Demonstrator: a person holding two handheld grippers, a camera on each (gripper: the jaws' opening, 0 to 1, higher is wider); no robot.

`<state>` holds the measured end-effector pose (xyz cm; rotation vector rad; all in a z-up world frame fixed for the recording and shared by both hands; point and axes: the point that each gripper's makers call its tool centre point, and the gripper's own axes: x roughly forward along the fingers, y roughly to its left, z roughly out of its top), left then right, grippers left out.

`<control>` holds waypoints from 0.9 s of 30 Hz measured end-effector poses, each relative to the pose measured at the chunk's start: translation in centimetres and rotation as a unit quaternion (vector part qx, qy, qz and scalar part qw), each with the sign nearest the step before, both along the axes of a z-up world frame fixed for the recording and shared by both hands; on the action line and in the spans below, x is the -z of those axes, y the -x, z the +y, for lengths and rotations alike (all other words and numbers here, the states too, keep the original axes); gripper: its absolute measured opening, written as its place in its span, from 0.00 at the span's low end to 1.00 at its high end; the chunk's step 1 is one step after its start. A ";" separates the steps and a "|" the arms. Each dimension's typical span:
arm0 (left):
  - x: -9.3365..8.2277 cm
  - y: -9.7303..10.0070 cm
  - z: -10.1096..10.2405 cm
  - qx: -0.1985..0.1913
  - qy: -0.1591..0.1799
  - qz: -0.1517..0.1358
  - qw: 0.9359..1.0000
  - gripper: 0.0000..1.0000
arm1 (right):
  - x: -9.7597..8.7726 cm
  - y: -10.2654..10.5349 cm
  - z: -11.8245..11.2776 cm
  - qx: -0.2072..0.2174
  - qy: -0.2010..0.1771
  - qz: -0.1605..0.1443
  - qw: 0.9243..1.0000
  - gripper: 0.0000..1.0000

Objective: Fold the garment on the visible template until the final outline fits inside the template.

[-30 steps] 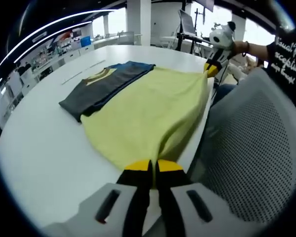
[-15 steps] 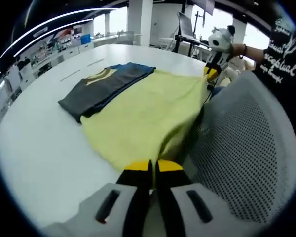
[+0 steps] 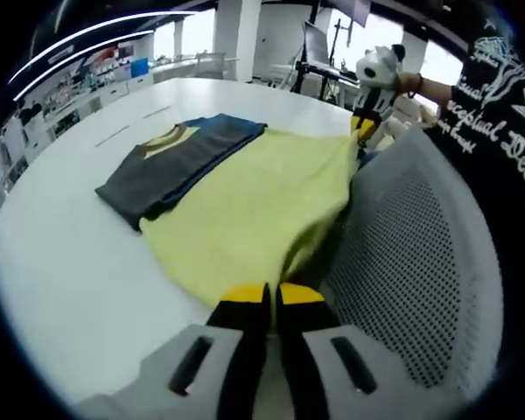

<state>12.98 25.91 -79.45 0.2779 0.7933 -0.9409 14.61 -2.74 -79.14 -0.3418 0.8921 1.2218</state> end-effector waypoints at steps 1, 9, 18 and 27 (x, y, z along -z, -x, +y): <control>-0.2 -0.1 0.1 0.002 -0.002 -0.002 1.000 0.00 | -0.1 -0.3 0.0 0.001 0.000 -0.008 1.000 0.00; -2.3 -1.7 0.5 0.005 -0.002 -0.023 1.000 0.00 | -2.3 -2.6 -0.2 0.009 -0.007 -0.049 0.999 0.00; -4.4 -4.6 0.7 -0.010 0.007 -0.046 0.999 0.00 | -4.6 -6.0 0.0 0.014 -0.008 -0.104 0.994 0.00; -6.2 -7.8 1.0 -0.022 0.005 -0.071 0.997 0.00 | -6.2 -9.3 0.2 0.023 -0.006 -0.150 0.988 0.00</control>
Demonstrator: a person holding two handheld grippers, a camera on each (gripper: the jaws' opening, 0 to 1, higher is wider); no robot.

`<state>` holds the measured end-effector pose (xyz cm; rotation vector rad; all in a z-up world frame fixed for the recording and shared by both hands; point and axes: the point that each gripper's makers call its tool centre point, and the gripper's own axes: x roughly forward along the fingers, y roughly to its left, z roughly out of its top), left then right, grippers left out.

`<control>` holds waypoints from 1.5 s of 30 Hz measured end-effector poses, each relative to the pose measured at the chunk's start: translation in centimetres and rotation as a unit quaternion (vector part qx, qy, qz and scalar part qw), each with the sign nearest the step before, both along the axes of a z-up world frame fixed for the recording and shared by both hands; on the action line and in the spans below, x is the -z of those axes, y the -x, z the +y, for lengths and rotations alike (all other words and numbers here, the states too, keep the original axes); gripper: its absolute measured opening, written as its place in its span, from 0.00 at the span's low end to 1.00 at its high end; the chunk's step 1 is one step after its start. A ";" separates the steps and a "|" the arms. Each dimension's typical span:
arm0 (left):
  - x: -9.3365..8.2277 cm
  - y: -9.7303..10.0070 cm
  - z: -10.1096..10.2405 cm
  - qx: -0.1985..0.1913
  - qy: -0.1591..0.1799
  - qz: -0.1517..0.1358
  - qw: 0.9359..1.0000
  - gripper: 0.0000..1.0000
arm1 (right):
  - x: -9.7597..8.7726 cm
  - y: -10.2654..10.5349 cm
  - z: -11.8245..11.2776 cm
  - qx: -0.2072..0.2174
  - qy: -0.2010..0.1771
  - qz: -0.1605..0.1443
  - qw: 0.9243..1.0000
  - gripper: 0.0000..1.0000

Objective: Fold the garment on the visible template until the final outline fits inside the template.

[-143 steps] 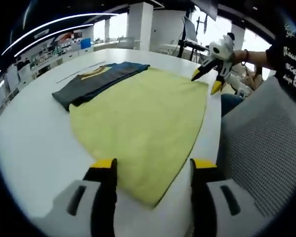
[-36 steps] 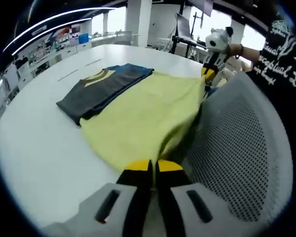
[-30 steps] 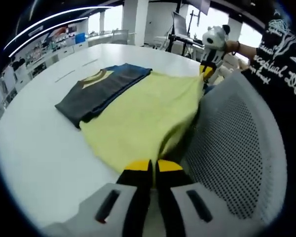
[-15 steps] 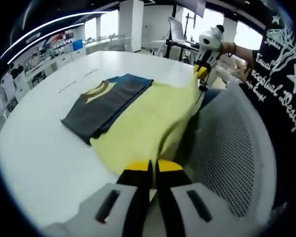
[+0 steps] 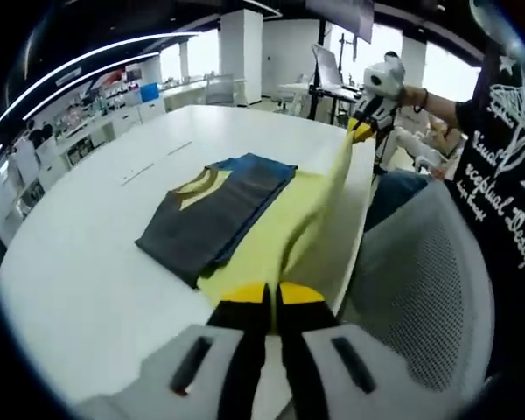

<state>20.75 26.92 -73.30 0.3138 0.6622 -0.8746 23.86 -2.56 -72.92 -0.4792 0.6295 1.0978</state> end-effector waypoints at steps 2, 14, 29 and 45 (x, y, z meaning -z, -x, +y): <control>-0.4 -0.6 0.0 -0.001 -0.001 -0.007 1.000 0.00 | -0.4 -1.0 0.1 0.004 0.002 -0.014 1.000 0.00; -3.0 -5.4 -1.1 -0.014 0.001 -0.041 0.999 0.00 | -2.1 -5.5 0.1 0.023 0.010 -0.062 0.998 0.00; -4.9 -11.0 -0.6 -0.023 -0.003 -0.071 0.997 0.00 | -3.6 -10.9 0.4 0.058 0.005 -0.100 0.993 0.00; -4.8 -16.1 0.3 -0.063 0.004 -0.074 0.995 0.00 | -3.8 -17.2 0.8 0.082 0.009 -0.139 0.987 0.00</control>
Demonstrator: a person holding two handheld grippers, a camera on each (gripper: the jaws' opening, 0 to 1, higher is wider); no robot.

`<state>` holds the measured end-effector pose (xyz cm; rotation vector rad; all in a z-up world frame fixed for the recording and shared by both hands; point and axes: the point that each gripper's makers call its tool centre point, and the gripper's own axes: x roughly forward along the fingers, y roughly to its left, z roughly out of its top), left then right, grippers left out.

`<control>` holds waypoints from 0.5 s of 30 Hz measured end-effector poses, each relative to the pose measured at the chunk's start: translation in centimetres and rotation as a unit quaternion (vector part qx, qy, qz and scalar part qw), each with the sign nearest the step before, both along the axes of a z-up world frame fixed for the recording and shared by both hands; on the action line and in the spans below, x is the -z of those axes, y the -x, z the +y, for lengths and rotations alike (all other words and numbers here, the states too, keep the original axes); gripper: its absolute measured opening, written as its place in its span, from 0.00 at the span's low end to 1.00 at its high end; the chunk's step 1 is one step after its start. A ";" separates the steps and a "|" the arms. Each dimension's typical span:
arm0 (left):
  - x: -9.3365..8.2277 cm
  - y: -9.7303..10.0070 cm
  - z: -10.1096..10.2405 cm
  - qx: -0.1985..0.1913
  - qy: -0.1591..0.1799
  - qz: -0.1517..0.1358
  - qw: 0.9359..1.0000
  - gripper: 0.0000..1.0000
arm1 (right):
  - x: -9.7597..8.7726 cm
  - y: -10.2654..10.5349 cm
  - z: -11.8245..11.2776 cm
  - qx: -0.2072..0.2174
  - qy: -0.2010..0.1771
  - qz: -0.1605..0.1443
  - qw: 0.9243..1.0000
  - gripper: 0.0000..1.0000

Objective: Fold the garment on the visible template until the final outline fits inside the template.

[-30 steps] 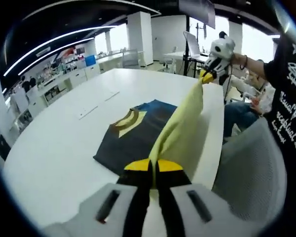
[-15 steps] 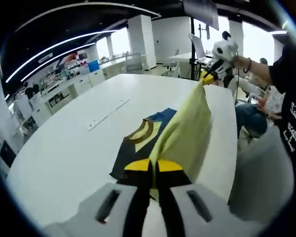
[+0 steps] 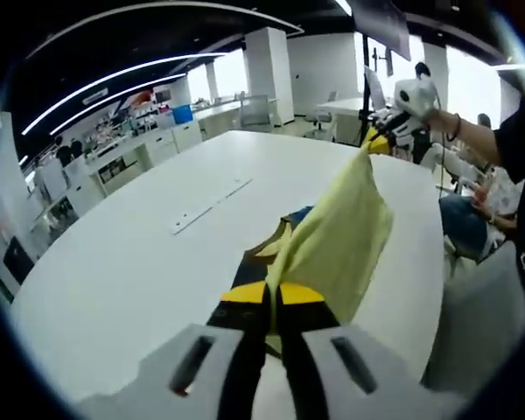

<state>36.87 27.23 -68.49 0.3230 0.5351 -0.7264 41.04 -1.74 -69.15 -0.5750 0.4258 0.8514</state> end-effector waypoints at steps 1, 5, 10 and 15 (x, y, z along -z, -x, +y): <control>0.2 -0.5 0.1 -0.001 -0.001 0.000 1.000 0.00 | 0.2 -0.6 0.0 0.002 0.003 -0.001 1.000 0.00; 1.0 -2.0 0.2 -0.010 0.001 0.006 1.000 0.00 | 0.7 -2.1 0.2 0.007 0.010 -0.002 1.000 0.00; 2.1 -3.9 0.3 -0.018 0.003 0.011 1.000 0.00 | 1.9 -3.9 0.3 0.019 0.027 -0.002 0.999 0.00; 4.2 -5.4 1.0 -0.032 0.009 0.042 0.999 0.00 | 4.0 -5.5 0.8 0.032 0.031 0.016 0.999 0.00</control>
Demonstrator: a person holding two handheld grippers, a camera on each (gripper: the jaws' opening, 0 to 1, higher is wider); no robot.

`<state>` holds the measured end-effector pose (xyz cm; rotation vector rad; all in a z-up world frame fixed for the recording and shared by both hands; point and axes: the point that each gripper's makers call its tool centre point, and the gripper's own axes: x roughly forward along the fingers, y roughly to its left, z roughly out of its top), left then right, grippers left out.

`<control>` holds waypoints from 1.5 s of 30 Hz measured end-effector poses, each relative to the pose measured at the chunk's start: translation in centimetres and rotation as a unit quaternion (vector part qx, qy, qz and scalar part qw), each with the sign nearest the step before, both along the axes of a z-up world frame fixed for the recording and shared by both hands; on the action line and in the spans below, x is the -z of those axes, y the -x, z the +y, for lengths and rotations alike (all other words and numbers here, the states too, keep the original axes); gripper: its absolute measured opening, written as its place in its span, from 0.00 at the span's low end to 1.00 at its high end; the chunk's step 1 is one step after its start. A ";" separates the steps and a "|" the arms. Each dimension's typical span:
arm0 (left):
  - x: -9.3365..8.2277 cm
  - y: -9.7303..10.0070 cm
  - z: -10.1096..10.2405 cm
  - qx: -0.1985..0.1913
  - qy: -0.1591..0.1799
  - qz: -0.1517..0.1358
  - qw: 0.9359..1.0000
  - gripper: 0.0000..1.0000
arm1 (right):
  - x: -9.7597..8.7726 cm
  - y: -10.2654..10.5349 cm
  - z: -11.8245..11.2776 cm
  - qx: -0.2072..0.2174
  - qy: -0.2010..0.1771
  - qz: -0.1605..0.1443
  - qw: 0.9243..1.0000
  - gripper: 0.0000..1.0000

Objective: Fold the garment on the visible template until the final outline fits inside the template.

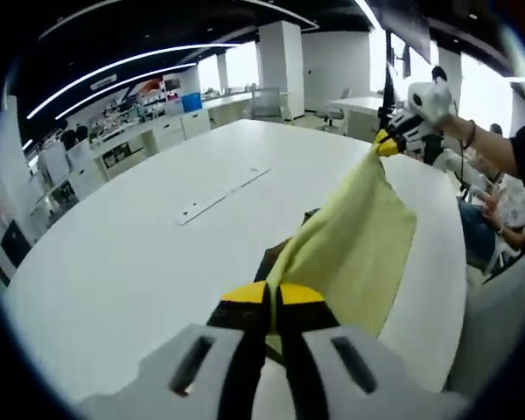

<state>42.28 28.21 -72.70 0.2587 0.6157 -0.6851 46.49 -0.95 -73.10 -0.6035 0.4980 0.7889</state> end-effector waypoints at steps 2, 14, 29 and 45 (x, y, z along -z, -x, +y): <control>0.7 -0.7 0.3 0.000 0.002 0.005 1.000 0.00 | 0.6 -0.5 0.1 0.004 -0.001 0.005 1.000 0.00; 4.8 -2.8 1.4 -0.013 0.008 0.051 0.999 0.01 | 4.8 -3.3 1.0 0.014 0.008 0.037 0.999 0.00; 9.2 -4.1 2.4 -0.021 -0.009 0.080 0.997 0.02 | 9.1 -4.9 1.9 0.012 0.027 0.059 0.998 0.00; 8.4 -3.4 4.2 -0.019 -0.040 0.036 0.998 0.18 | 9.9 -5.3 1.3 0.033 0.026 0.070 0.997 0.10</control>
